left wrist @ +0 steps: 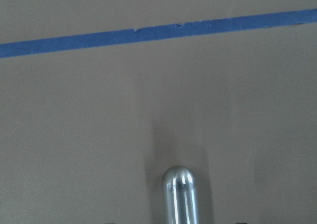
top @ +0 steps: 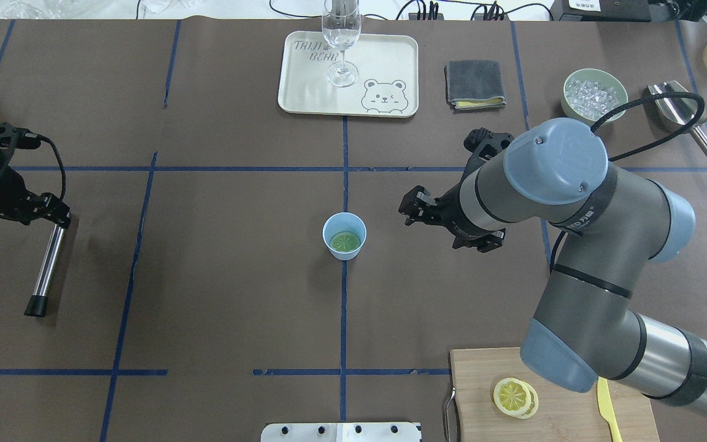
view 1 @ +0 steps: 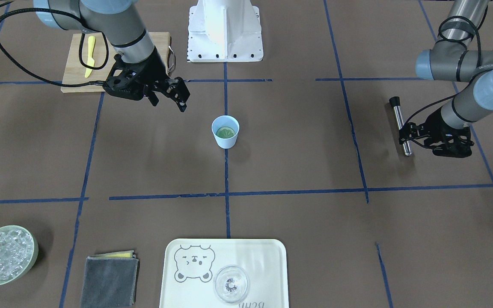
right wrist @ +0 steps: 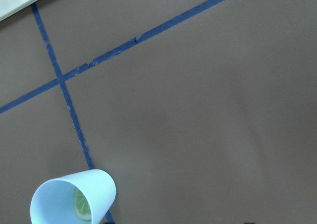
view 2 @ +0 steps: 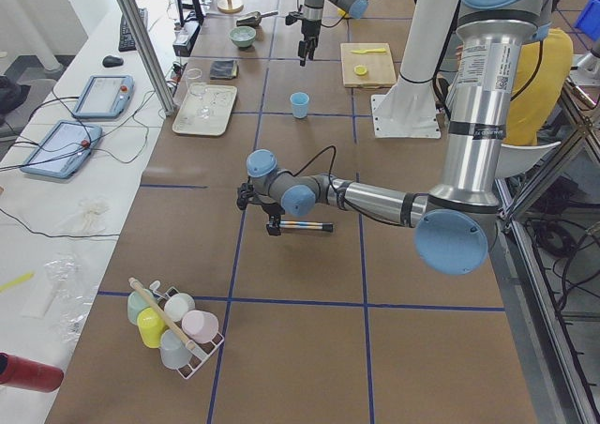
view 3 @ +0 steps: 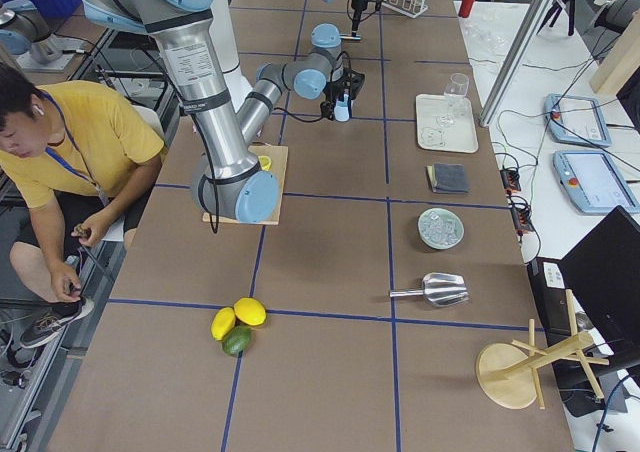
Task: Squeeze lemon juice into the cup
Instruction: 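Withdraw right gripper from the cup while left gripper lowers to the muddler, then grasp the steel muddler with left gripper and lift it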
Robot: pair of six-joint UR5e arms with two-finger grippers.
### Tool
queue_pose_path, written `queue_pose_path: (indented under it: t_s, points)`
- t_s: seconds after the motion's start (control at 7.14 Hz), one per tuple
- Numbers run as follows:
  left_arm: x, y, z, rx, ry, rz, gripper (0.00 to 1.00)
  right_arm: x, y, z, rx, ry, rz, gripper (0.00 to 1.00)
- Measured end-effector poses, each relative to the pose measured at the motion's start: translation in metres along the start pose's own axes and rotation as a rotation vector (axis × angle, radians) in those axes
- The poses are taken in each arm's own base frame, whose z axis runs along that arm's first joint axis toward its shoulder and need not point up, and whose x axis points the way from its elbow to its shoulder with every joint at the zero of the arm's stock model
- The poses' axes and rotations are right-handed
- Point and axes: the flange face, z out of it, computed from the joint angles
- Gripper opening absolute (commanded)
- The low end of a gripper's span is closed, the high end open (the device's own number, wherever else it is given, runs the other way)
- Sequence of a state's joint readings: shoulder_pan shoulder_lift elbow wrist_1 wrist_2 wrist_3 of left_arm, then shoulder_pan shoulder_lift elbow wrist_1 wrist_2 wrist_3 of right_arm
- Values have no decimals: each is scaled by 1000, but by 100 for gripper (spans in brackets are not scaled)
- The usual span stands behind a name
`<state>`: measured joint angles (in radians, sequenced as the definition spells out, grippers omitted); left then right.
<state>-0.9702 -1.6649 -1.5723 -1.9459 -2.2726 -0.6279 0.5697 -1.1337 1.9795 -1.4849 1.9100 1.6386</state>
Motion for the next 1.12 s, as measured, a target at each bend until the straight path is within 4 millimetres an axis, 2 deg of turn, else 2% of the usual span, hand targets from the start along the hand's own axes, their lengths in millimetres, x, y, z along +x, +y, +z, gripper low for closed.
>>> queue_pose_path:
  t_s: [0.28,0.42,0.56,0.7,1.12]
  points:
    - [8,1,9,14,-36,-29,81,1,0,1,4,2,2,90]
    - [14,2,15,23,-54,-50,74,1,-1,1,4,3,2,90]
    - [17,3,18,27,-63,-59,32,2,-1,1,5,4,2,90]
    - [18,4,19,28,-66,-62,0,2,-1,2,5,4,2,90]
    - [20,4,19,28,-65,-62,0,2,1,2,2,5,2,90]
